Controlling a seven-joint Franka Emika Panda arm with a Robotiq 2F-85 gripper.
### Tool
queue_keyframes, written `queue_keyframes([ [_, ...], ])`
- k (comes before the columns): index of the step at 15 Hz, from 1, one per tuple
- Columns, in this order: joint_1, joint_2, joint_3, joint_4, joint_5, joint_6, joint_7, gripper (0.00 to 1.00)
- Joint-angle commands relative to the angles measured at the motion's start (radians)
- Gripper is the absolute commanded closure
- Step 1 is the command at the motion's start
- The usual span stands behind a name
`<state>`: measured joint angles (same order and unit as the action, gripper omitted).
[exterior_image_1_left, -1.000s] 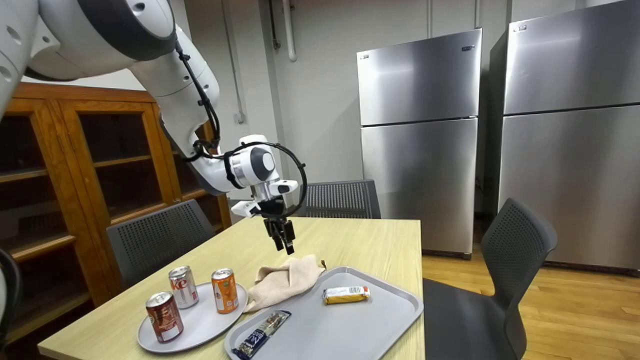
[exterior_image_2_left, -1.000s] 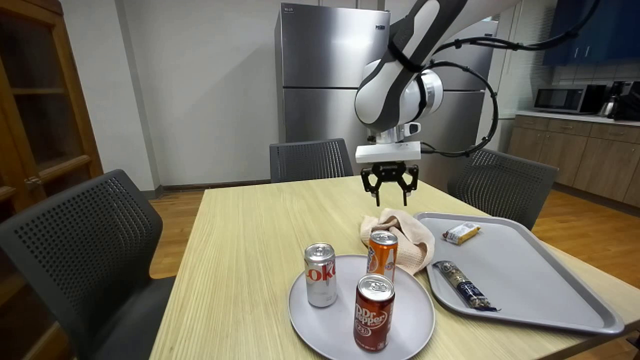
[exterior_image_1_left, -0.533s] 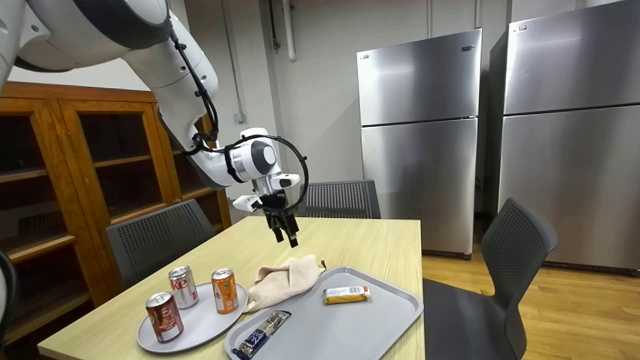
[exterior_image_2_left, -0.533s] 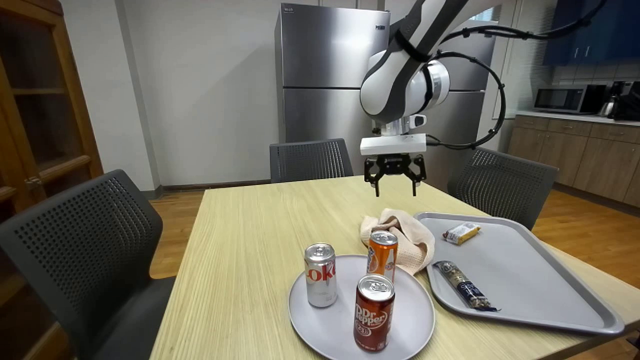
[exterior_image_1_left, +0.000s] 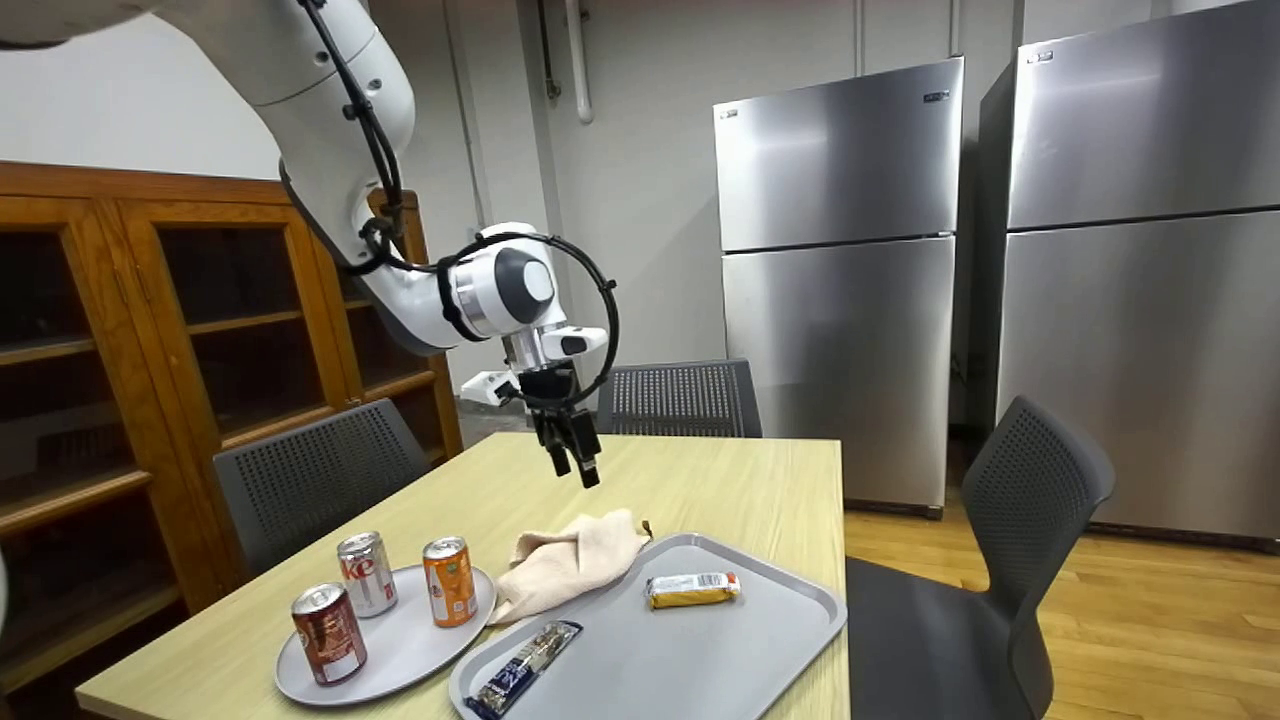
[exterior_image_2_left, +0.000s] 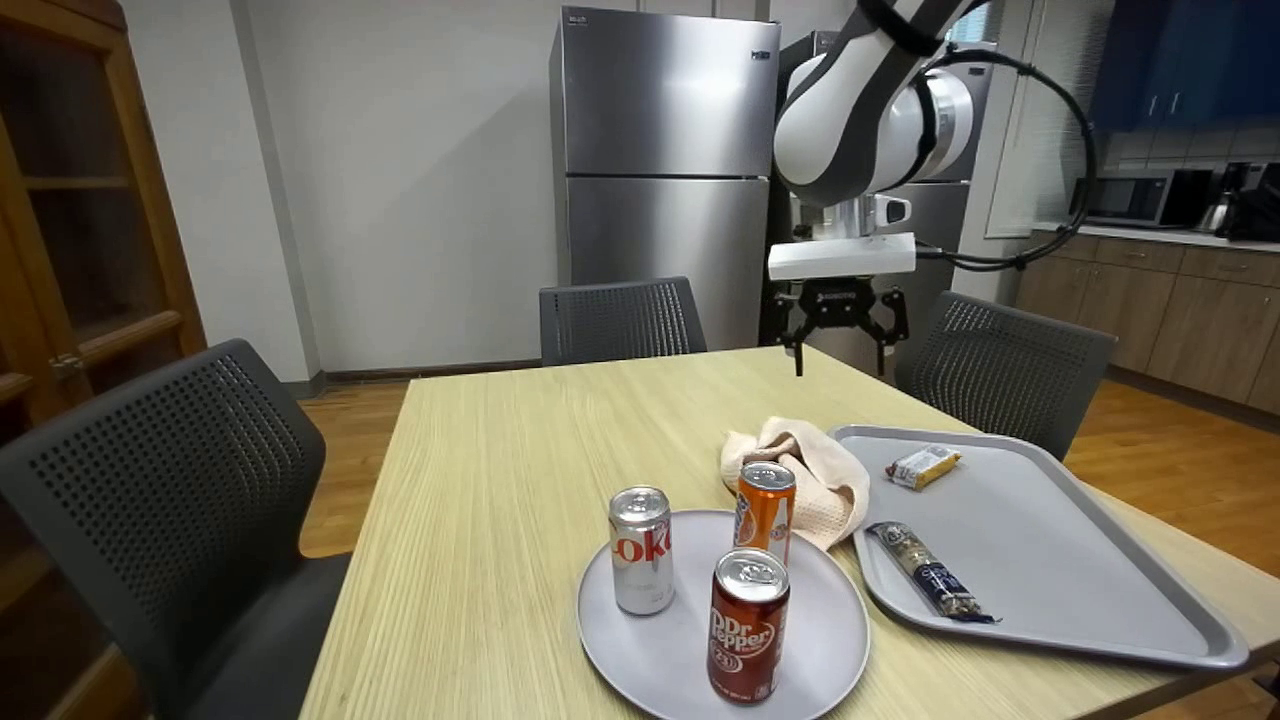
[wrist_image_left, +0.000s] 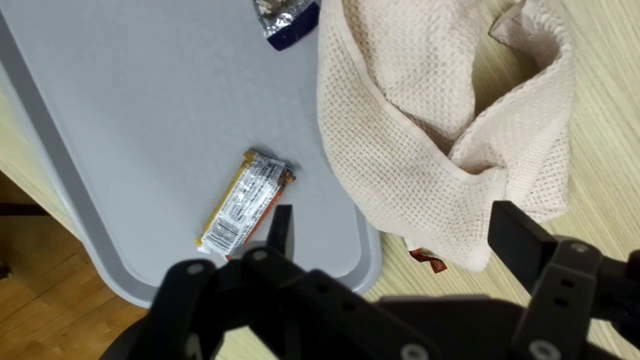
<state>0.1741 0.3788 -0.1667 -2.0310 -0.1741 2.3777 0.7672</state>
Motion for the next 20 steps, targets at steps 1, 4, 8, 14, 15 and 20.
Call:
queue_keyframes([
  [1,-0.03,-0.12,0.0,-0.118,-0.029,-0.013,0.002,0.0],
  [4,-0.054,-0.185,0.0,-0.177,-0.048,-0.04,-0.011,0.0],
  [8,-0.072,-0.147,0.017,-0.152,-0.038,-0.016,0.003,0.0],
  [14,-0.073,-0.143,0.014,-0.156,-0.03,0.02,0.047,0.0],
  [15,-0.075,-0.135,0.011,-0.153,-0.031,0.036,0.062,0.0],
  [20,-0.085,-0.09,-0.001,-0.134,-0.026,0.095,0.118,0.0],
])
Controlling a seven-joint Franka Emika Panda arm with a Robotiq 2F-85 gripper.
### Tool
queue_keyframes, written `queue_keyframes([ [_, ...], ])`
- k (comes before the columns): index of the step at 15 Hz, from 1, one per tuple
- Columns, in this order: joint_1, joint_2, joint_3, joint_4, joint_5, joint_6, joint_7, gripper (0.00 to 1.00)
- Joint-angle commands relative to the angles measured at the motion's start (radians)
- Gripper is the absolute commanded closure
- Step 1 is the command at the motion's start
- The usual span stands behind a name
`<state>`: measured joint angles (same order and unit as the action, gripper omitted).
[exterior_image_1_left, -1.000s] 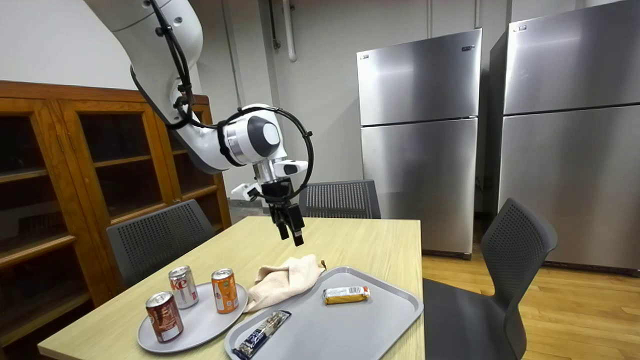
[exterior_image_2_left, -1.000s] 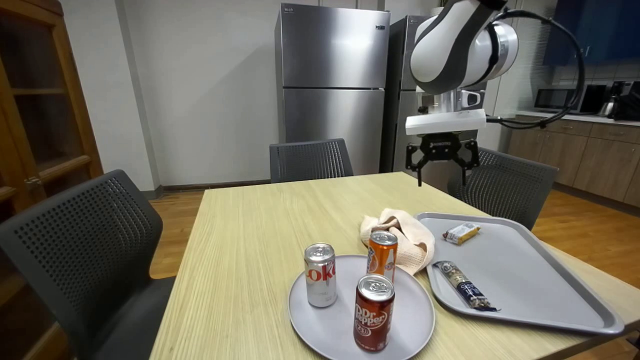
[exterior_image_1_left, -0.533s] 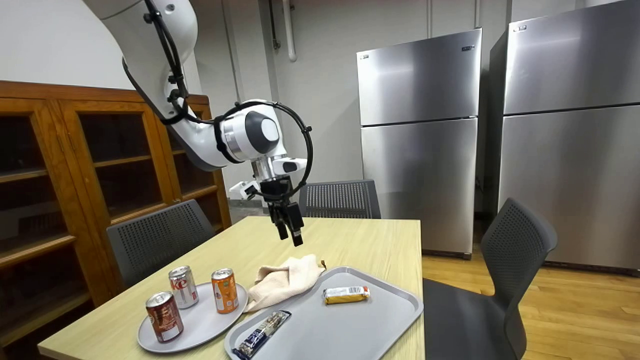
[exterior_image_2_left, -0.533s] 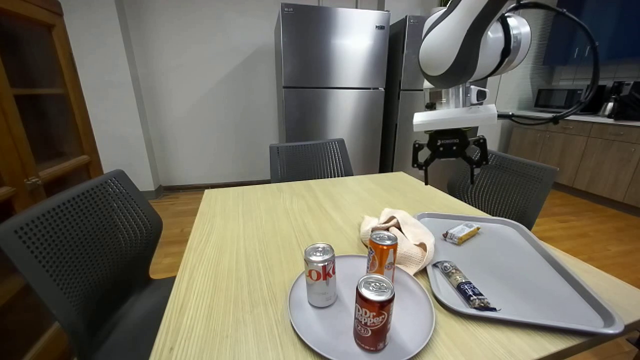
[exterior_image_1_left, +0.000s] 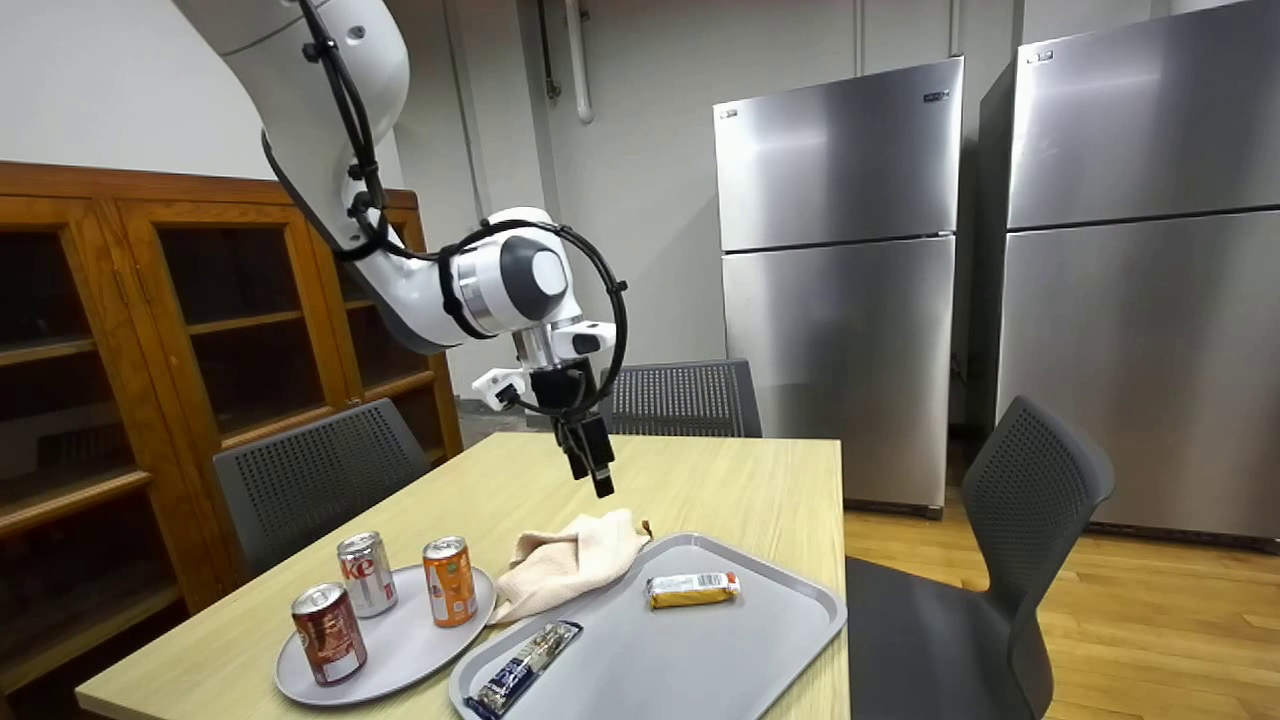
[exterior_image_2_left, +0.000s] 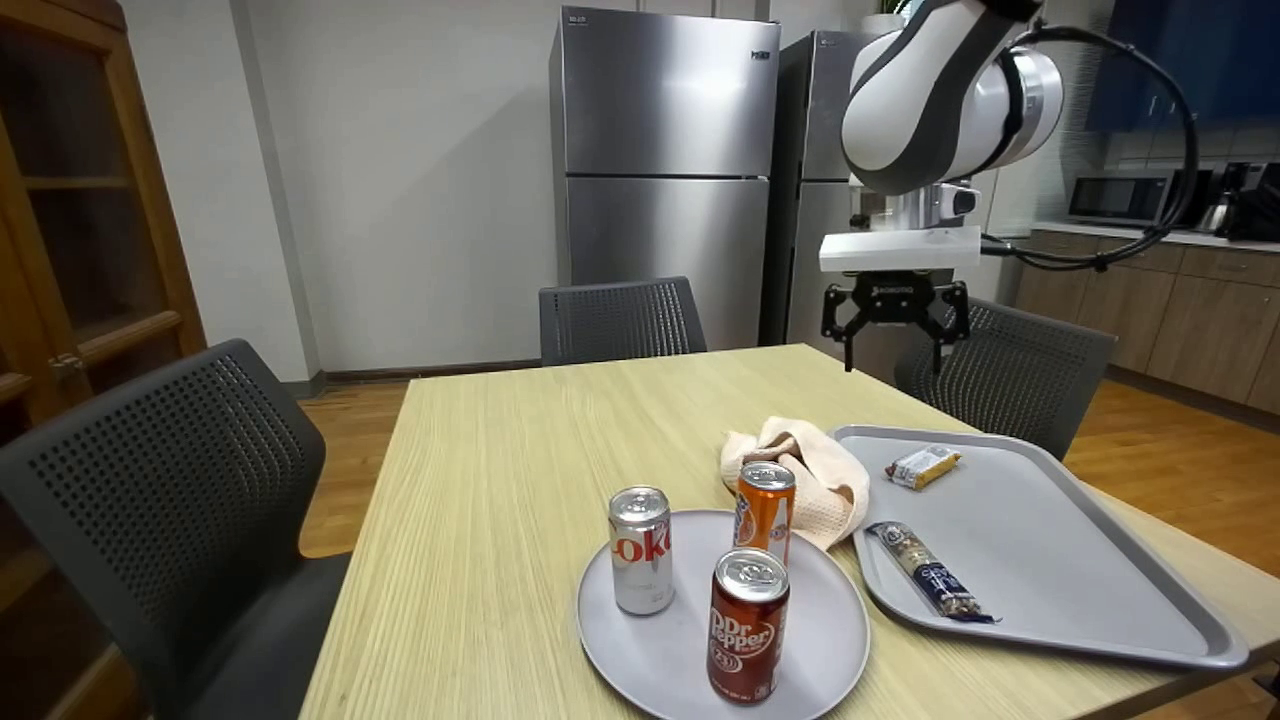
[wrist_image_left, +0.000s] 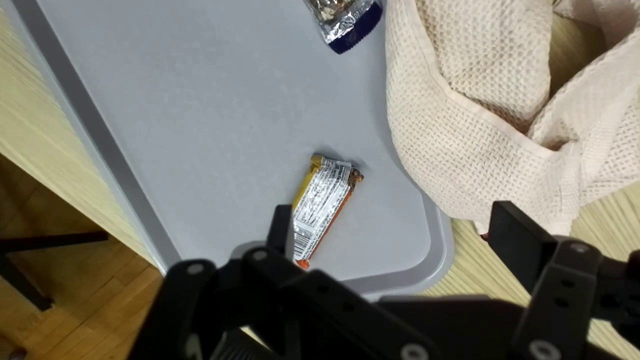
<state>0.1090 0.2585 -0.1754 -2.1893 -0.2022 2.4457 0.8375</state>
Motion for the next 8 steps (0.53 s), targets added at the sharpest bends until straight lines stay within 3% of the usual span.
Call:
queue_keyframes([
  [1,-0.022,0.039,0.003,0.029,-0.001,0.036,0.061,0.0],
  [8,-0.032,0.115,-0.038,0.071,-0.008,0.066,0.118,0.0],
])
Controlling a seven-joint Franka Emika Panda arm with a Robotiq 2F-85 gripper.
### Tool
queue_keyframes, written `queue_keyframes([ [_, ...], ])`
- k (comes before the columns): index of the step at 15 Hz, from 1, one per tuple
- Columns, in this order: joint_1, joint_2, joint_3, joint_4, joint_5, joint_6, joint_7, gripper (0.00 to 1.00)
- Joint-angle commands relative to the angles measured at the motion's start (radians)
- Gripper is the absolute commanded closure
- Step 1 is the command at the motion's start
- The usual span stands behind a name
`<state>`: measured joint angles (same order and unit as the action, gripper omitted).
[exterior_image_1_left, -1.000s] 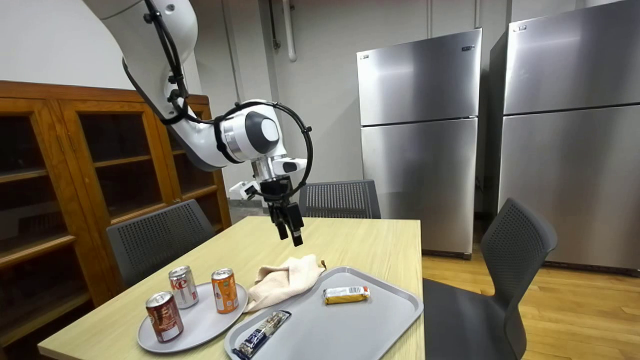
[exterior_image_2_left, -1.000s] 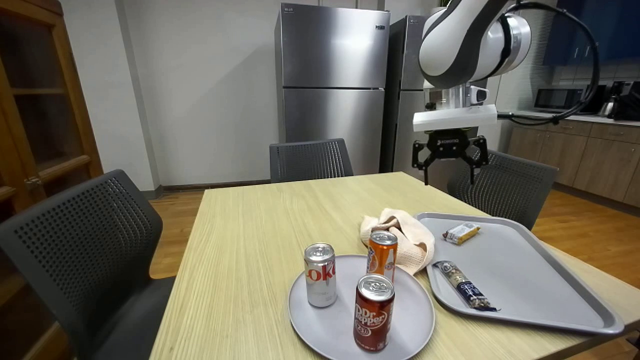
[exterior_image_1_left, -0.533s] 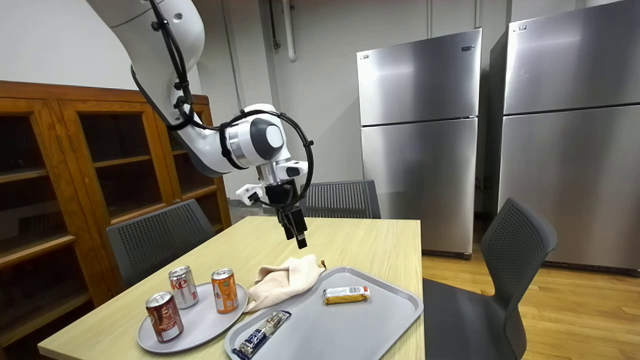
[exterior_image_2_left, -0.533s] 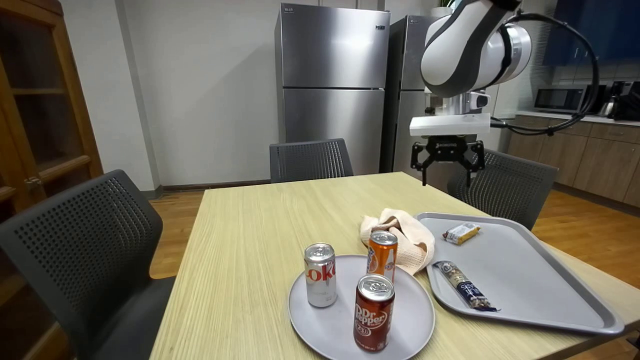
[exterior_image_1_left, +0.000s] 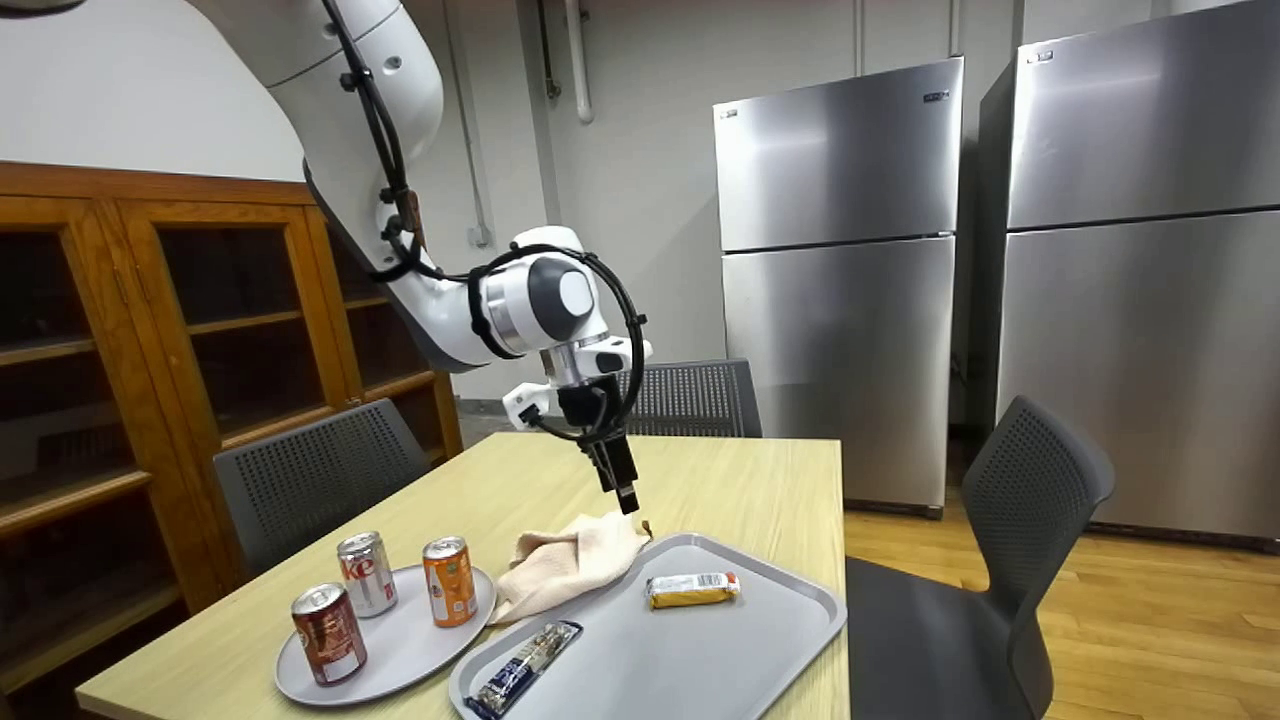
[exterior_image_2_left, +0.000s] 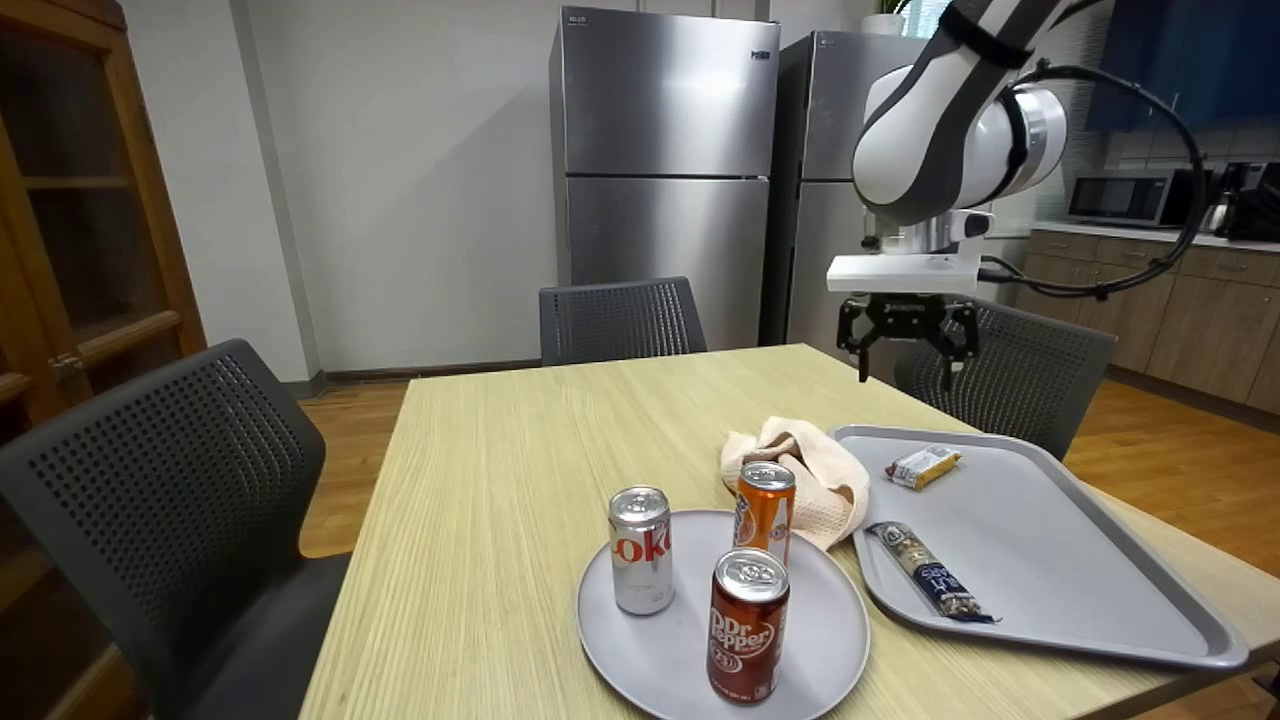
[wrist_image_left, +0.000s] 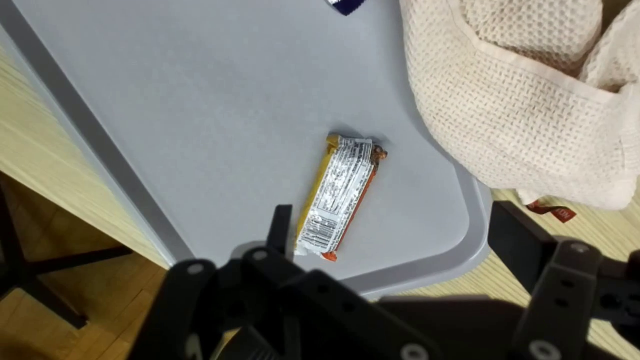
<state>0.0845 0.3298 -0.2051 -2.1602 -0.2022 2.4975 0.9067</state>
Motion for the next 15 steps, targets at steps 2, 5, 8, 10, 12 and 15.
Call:
queue_keyframes([
  [2,-0.007,0.075,-0.019,0.065,-0.003,0.02,0.07,0.0],
  [5,-0.002,0.131,-0.033,0.108,0.004,0.029,0.11,0.0],
  [8,-0.001,0.193,-0.037,0.16,0.028,0.017,0.156,0.0],
  [10,0.001,0.231,-0.042,0.191,0.04,0.014,0.187,0.0],
  [12,-0.001,0.266,-0.044,0.22,0.053,0.003,0.208,0.0],
  [15,0.0,0.3,-0.056,0.246,0.067,-0.005,0.235,0.0],
])
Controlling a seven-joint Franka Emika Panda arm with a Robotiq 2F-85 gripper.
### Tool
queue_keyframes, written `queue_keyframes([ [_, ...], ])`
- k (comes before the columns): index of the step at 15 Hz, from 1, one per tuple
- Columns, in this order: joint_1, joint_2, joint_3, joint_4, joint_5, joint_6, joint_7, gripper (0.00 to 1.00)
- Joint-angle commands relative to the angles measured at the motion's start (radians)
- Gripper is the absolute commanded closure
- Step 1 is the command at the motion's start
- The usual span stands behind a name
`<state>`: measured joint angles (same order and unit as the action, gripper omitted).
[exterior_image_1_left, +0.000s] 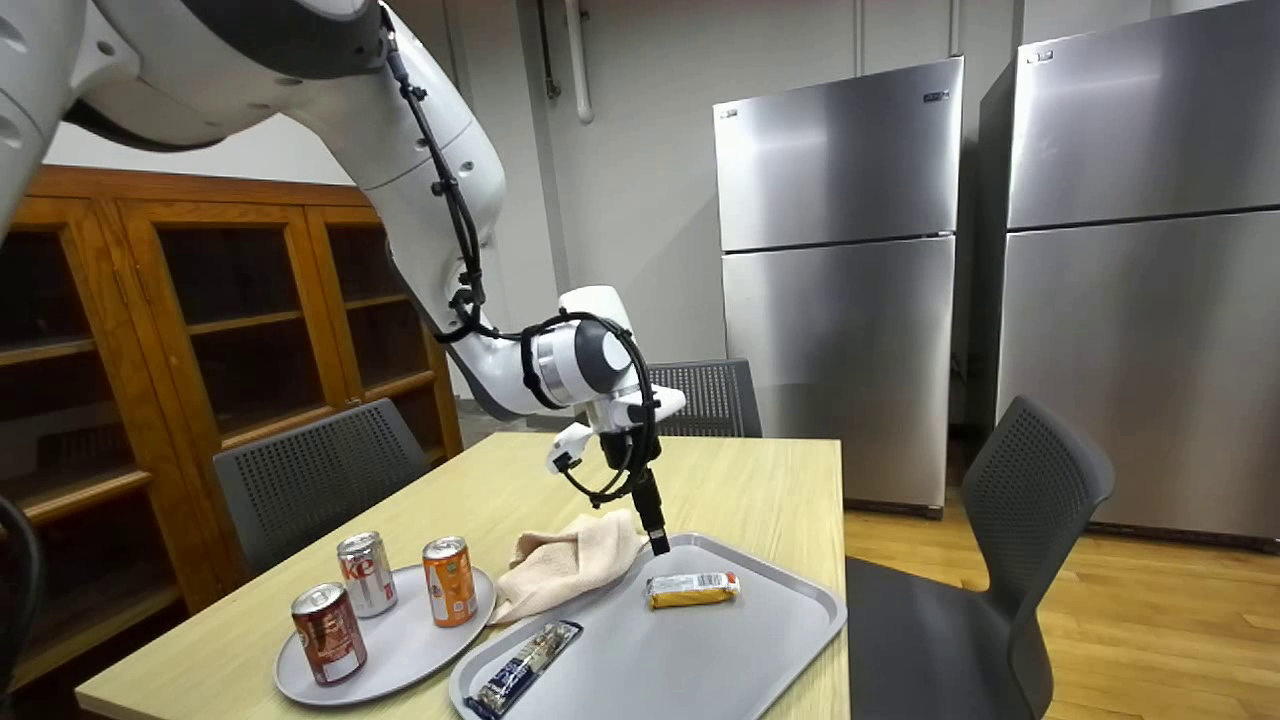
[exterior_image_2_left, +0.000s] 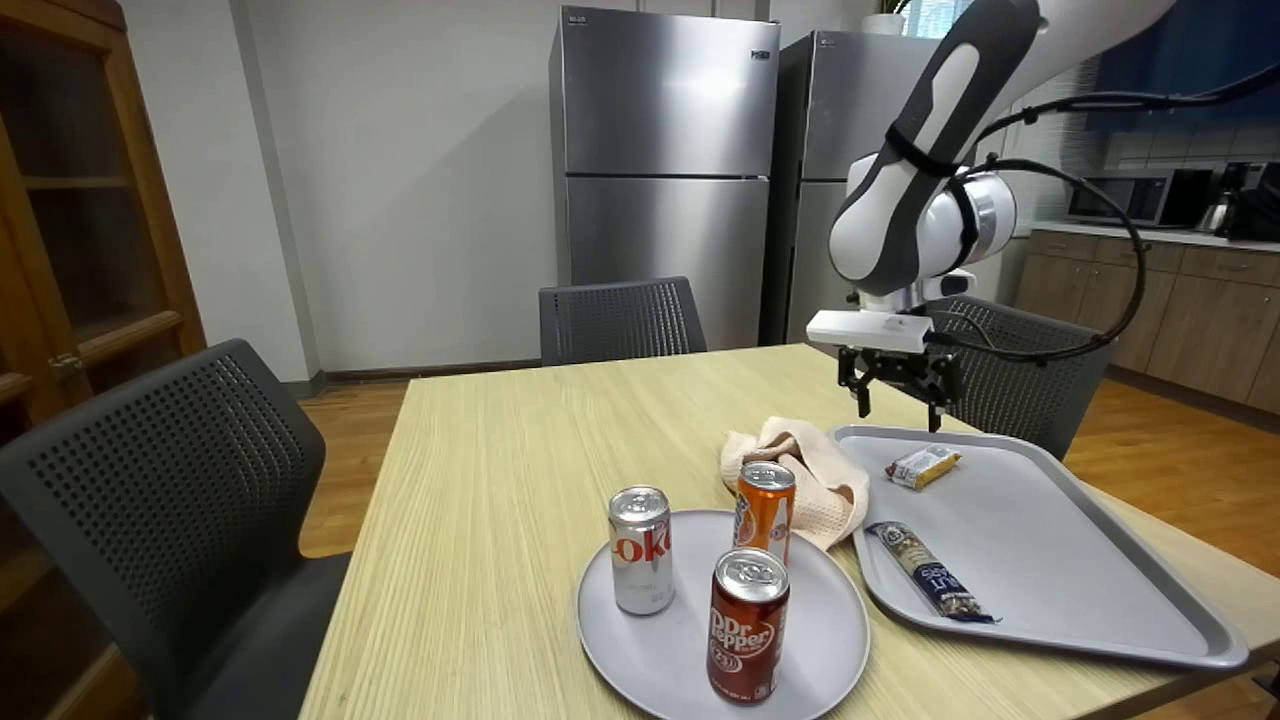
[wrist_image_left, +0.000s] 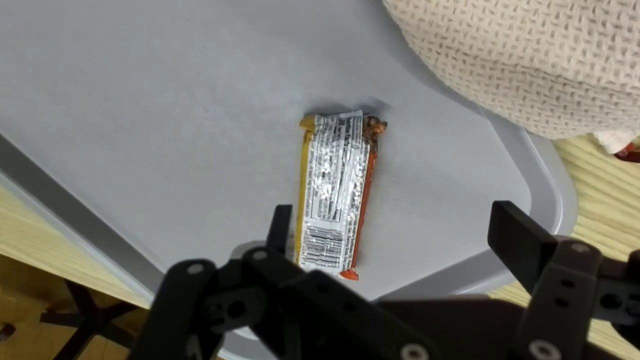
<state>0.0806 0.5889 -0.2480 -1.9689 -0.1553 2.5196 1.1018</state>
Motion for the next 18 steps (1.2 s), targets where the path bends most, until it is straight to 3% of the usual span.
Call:
queue_keyframes([
  [1,0.005,0.05,-0.019,0.059,0.023,-0.029,0.047,0.0],
  [18,-0.001,0.159,-0.052,0.106,0.049,-0.078,0.091,0.0],
])
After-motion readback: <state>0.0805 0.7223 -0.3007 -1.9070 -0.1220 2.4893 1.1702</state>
